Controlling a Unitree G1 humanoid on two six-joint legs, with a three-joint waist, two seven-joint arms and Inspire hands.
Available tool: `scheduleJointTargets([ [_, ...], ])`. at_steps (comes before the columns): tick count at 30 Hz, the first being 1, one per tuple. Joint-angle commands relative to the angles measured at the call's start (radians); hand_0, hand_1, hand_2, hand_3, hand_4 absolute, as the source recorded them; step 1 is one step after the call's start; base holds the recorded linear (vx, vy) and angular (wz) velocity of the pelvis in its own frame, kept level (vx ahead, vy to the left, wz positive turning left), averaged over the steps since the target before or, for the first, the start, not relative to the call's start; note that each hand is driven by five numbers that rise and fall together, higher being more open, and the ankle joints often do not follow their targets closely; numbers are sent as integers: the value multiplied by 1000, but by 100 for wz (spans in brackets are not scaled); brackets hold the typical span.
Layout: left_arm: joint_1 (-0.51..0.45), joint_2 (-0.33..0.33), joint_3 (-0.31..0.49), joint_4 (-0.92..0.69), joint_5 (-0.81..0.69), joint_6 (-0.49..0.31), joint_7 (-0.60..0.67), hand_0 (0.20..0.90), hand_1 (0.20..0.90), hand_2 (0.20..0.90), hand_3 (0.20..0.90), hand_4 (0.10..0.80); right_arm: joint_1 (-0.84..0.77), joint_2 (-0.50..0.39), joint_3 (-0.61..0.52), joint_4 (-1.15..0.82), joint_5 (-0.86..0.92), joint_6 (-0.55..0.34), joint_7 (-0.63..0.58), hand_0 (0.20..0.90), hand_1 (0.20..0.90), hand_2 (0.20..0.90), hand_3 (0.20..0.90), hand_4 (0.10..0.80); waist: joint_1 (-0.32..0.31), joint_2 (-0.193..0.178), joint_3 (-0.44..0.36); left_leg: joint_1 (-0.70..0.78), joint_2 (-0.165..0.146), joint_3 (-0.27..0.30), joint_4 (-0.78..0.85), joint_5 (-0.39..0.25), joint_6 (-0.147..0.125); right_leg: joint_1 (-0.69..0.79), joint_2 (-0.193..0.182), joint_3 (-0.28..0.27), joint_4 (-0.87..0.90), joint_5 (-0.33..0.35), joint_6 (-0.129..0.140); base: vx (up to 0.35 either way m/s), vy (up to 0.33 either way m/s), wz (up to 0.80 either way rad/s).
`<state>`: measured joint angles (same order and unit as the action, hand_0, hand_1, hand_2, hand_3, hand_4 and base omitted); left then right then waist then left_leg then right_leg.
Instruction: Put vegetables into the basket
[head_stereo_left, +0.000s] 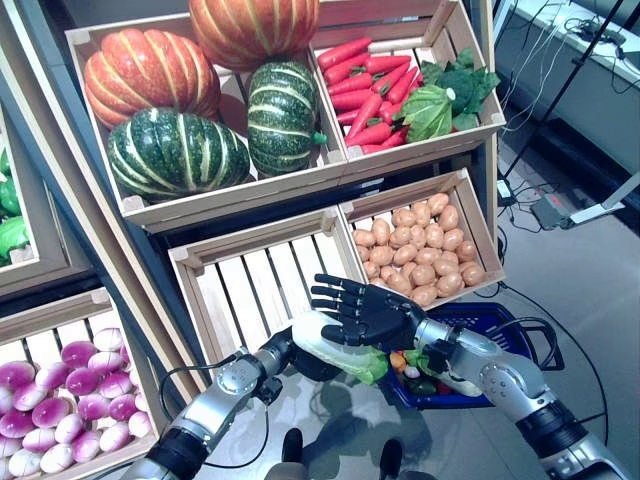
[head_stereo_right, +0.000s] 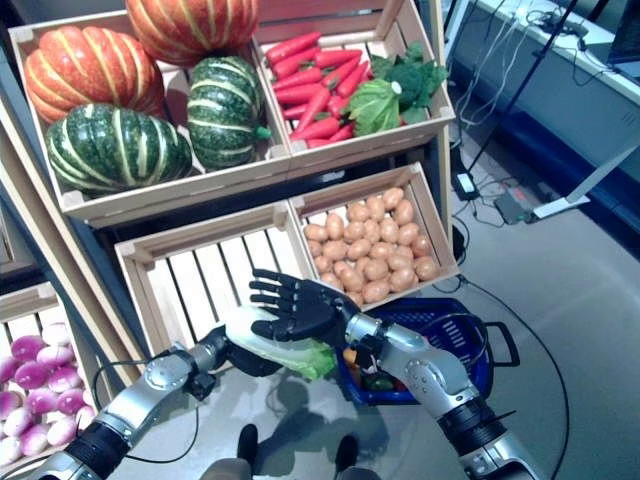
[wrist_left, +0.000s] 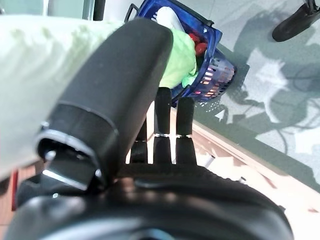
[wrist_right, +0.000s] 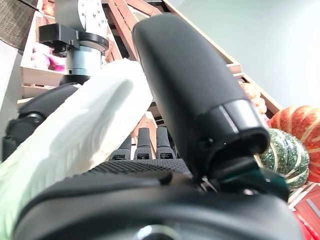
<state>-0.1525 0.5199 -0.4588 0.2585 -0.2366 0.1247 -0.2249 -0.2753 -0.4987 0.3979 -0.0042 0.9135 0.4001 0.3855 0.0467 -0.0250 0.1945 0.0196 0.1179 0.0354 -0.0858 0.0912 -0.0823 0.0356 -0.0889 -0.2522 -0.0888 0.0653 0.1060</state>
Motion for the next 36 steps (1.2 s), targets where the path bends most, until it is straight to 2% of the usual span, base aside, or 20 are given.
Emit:
scheduleJointTargets([
  [1,-95,-44,5,-31,-8,-121,20,300,300,300,300,400,-21,56,32,-61,33,-19,70,900,900,900,900,800,12,-28,-68,-15,-17,-7,-1,-42,-17,28,-28,-27,1,-8,18,0,0,0],
  [18,-66,-42,32,-17,2,-96,54,300,300,300,300,400,-15,51,5,-7,-32,-58,4,900,900,900,900,800,10,-25,-90,13,-14,5,-1,-61,-8,42,-27,-25,1,-16,23,10,-1,0],
  [21,-65,-37,32,-15,33,-88,69,300,300,300,300,400,-15,52,-6,-8,-44,-76,-41,900,900,900,900,800,9,-25,-91,17,-15,6,-1,-64,-7,45,-26,-22,1,-17,25,11,-3,-1],
  [28,-59,4,63,-39,120,-46,81,300,300,300,300,400,2,-14,-50,-23,-282,-129,-131,900,900,900,900,800,1,-21,-91,23,-15,10,-1,-66,-5,44,-26,-10,1,-15,29,0,0,0],
  [36,-50,5,90,-48,126,-18,103,300,300,300,300,400,25,-59,-115,-66,-374,-133,-210,900,900,900,900,800,-13,-20,-91,27,-13,16,-1,-67,-1,41,-24,5,1,-13,31,2,-1,-1],
])
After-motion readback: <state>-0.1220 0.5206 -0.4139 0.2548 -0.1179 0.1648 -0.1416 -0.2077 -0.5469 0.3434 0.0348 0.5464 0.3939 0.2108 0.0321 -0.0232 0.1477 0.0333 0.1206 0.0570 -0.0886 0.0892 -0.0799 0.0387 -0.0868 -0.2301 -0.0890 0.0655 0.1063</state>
